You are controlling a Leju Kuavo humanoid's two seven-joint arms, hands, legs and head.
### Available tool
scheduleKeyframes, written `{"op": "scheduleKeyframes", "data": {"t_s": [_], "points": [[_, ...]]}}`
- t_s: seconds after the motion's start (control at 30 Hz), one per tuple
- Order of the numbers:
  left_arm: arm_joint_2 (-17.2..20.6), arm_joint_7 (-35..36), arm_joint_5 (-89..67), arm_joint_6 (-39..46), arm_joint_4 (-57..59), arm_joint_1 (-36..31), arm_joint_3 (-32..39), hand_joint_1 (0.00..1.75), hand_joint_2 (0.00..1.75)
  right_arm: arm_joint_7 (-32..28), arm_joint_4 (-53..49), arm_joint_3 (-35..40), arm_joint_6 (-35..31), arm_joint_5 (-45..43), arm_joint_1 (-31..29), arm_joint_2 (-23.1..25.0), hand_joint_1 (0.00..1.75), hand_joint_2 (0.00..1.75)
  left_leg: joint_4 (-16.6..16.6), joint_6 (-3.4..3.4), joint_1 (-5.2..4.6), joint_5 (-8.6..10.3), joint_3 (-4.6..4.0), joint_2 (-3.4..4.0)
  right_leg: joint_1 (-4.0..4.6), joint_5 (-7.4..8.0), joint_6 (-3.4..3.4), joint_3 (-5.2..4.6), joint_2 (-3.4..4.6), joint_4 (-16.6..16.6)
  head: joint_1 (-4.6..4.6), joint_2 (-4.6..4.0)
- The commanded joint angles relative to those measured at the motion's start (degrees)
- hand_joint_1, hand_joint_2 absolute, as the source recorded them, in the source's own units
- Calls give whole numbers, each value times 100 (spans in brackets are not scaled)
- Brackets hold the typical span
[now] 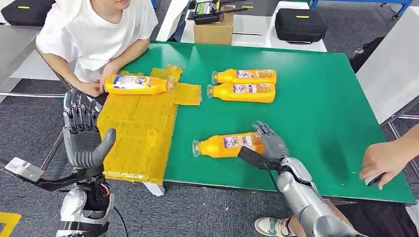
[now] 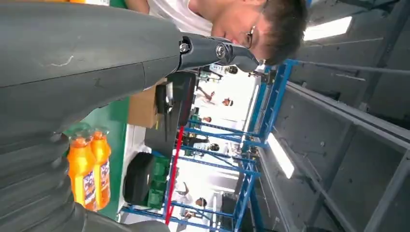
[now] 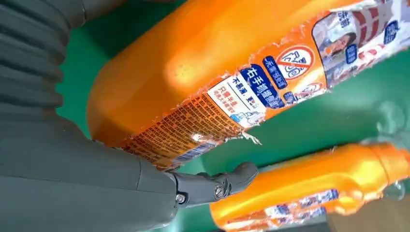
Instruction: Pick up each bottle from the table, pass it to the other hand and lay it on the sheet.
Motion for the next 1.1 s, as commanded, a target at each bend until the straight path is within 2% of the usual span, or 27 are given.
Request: {"op": "scheduleKeyframes", "data": {"t_s": [0.03, 0.1, 0.13, 0.2, 0.23, 0.27, 0.57, 0.67, 0.77, 0.83, 0.87, 0.93, 1.0, 1.03, 1.1], "points": [[174, 85, 115, -144, 677, -393, -167, 0, 175, 371, 1107, 842, 838, 323, -833, 77, 0, 175, 1, -6, 0, -3, 18, 8, 2, -4, -12, 14, 1, 5, 0, 0], [193, 113, 162, -205, 749, -428, -153, 0, 175, 514, 1223, 1057, 1150, 442, -1037, 81, 0, 175, -4, -7, 0, -1, 25, 14, 2, 1, -10, 18, 5, -1, 0, 0], [195, 116, 170, -220, 795, -452, -140, 0, 175, 513, 1236, 1123, 1265, 463, -1128, 66, 42, 175, -3, -5, -1, 0, 24, 14, 1, 3, -7, 14, 9, 0, 0, 0], [197, 117, 171, -225, 831, -475, -137, 0, 175, 515, 1238, 1135, 1296, 468, -1173, 49, 42, 175, -3, -5, -2, 0, 31, 21, 0, 2, -9, 19, 12, 2, 0, 0], [197, 117, 171, -225, 831, -475, -137, 0, 175, 515, 1238, 1135, 1296, 468, -1173, 49, 134, 175, -8, -6, 1, 0, 38, 23, 3, 3, -11, 26, 10, -3, -2, 0], [197, 135, 203, -263, 861, -488, -144, 0, 175, 504, 1279, 1195, 1403, 492, -1226, 36, 171, 175, -5, -5, 0, 2, 33, 22, 1, 5, -10, 21, 11, -1, 0, 0], [215, 137, 152, -251, 1005, -557, -206, 0, 175, 677, 1457, 1456, 2190, 547, -1521, -48, 175, 175, -5, -5, 1, 0, 41, 15, 3, 0, -13, 33, 1, -2, 0, 0], [247, 124, 141, -260, 1036, -527, -282, 0, 175, 480, 1398, 1343, 2263, 289, -1424, -189, 175, 175, -5, -4, -1, 4, 33, 9, 0, 3, -9, 27, -1, -3, 0, 0], [233, 329, -13, -103, 1081, -314, -441, 0, 175, -154, 1162, 851, 1750, -317, -996, -320, 175, 175, -11, -6, 3, 4, 43, -2, 5, 1, -12, 43, -13, -12, 0, 0], [153, 339, -73, 17, 992, -71, -522, 0, 175, -535, 970, 652, 1306, -587, -672, -277, 175, 175, -16, -6, 3, 3, 51, -4, 6, 0, -13, 51, -15, -19, 0, 0], [90, 468, 85, -35, 899, 152, -587, 0, 175, -955, 663, 314, 890, -1025, -361, -148, 175, 175, -26, -6, 5, 2, 64, -9, 7, -1, -12, 66, -18, -31, -2, 0], [71, 454, 72, -34, 859, 291, -649, 0, 175, -926, 593, 342, 793, -1028, -235, -64, 175, 175, -15, -4, 4, -3, 51, 3, 6, 0, -9, 51, 1, -20, 0, -2], [-27, 813, 376, -57, 896, 502, -718, 0, 175, -1384, -92, -166, 646, -1855, 197, 182, 175, 175, -12, -5, 1, -8, 49, 11, 3, -5, -7, 47, 10, -14, 0, 0], [-33, 782, 373, -17, 934, 527, -765, 0, 175, -1294, -244, -106, 632, -1869, 274, 198, 175, 175, -11, -5, 4, -12, 44, 21, 6, -3, -7, 42, 21, -14, 0, 0], [-110, 992, 515, 38, 1145, 675, -945, 0, 175, -1637, -1203, -556, 402, -2695, 809, 502, 175, 175, -14, -7, 4, -14, 48, 18, 7, -6, -9, 44, 17, -16, 0, 0]]}}
